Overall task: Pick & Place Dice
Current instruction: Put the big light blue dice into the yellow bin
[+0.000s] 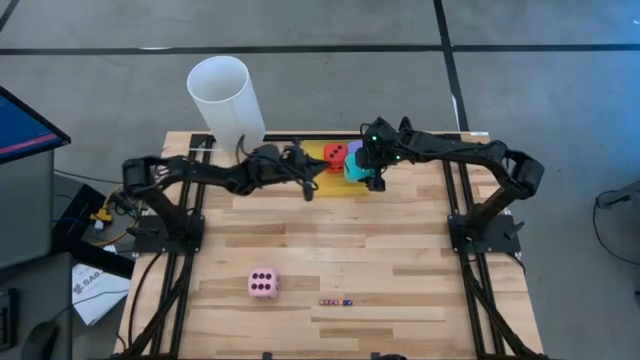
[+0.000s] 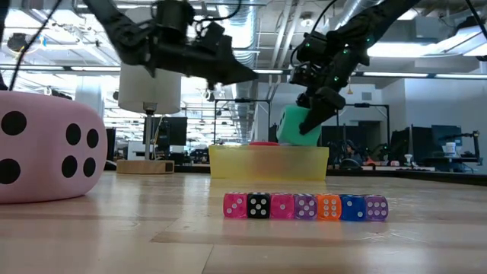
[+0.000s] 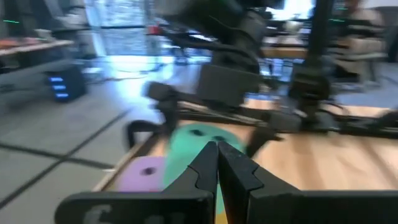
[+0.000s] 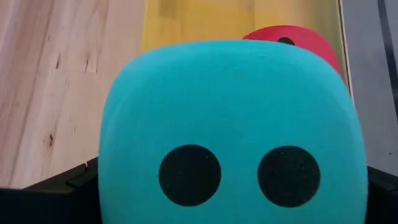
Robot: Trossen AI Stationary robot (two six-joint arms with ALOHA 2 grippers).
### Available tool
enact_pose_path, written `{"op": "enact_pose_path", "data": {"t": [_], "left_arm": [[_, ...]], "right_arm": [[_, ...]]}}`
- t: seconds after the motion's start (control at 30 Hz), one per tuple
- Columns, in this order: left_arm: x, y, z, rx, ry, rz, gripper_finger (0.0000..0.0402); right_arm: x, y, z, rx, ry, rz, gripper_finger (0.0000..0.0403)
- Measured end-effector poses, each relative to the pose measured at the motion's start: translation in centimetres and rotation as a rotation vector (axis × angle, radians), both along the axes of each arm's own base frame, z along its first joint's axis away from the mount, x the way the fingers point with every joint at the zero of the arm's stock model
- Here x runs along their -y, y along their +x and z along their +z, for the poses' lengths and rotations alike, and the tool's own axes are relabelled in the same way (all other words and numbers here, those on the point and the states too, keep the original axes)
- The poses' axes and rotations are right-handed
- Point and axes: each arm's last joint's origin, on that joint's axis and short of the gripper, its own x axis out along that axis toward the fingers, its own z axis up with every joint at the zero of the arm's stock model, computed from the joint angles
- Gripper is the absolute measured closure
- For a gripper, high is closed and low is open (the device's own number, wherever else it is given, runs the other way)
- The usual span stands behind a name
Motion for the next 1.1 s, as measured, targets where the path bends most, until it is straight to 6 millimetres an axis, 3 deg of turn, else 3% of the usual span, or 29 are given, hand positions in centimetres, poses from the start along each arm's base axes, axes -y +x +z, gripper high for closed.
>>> {"op": "enact_pose_path", "data": {"t": [0.23,0.5,1.1], "left_arm": [[-1.9,2.9,-0.9,-0.013,-0.011,-0.046,0.0399],[-2.4,4.9,-0.7,-0.032,-0.022,-0.092,0.0400],[-2.4,5.4,-1.5,-0.061,-0.057,-0.093,0.0400]], "right_arm": [[0.0,0.0,0.0,-0.002,0.001,0.000,0.0003],[0.0,-0.1,0.0,-0.005,0.002,-0.002,0.0003],[0.0,0.0,-0.1,-0.007,0.001,-0.003,0.0003]]}}
